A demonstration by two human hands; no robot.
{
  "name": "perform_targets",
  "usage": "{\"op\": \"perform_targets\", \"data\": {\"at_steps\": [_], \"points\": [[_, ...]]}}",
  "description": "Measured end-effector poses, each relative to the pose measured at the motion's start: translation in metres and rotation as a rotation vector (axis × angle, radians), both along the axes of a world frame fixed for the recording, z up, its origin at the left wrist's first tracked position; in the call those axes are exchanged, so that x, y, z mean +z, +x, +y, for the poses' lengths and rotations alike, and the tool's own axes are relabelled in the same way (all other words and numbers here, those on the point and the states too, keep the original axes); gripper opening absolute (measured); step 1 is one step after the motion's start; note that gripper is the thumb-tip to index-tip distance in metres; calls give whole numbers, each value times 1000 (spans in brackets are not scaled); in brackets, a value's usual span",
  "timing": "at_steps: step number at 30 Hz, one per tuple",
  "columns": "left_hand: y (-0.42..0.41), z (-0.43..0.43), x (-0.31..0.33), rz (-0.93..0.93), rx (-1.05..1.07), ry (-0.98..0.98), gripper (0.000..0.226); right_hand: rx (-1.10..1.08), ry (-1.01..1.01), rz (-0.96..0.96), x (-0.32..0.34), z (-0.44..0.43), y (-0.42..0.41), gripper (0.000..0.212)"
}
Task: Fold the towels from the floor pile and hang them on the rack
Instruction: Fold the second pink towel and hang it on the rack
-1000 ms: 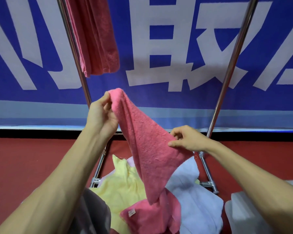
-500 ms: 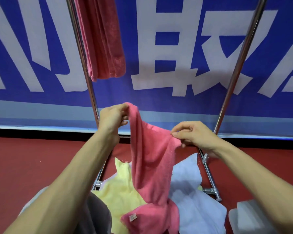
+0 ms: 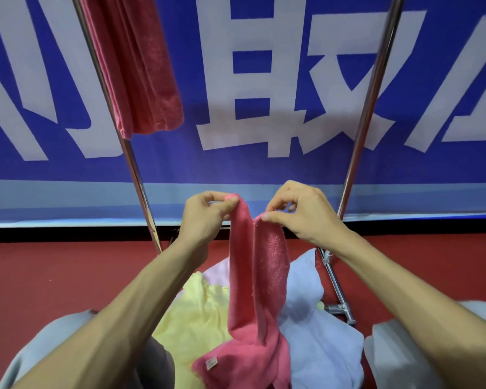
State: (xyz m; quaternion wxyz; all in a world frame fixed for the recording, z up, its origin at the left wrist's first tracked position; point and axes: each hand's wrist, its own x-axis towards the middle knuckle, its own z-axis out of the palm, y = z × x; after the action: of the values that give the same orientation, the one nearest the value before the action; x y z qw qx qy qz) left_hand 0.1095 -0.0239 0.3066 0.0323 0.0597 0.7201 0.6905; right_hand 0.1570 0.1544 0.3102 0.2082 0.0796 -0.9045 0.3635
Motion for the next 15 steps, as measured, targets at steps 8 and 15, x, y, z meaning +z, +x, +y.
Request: {"op": "perform_targets", "data": {"at_steps": [8, 15], "points": [[21, 7, 2, -97, -237, 129, 30, 17, -217, -45, -10, -8, -8, 11], [31, 1, 0, 8, -294, 88, 15, 28, -361, -101, -16, -13, -10, 12]]}}
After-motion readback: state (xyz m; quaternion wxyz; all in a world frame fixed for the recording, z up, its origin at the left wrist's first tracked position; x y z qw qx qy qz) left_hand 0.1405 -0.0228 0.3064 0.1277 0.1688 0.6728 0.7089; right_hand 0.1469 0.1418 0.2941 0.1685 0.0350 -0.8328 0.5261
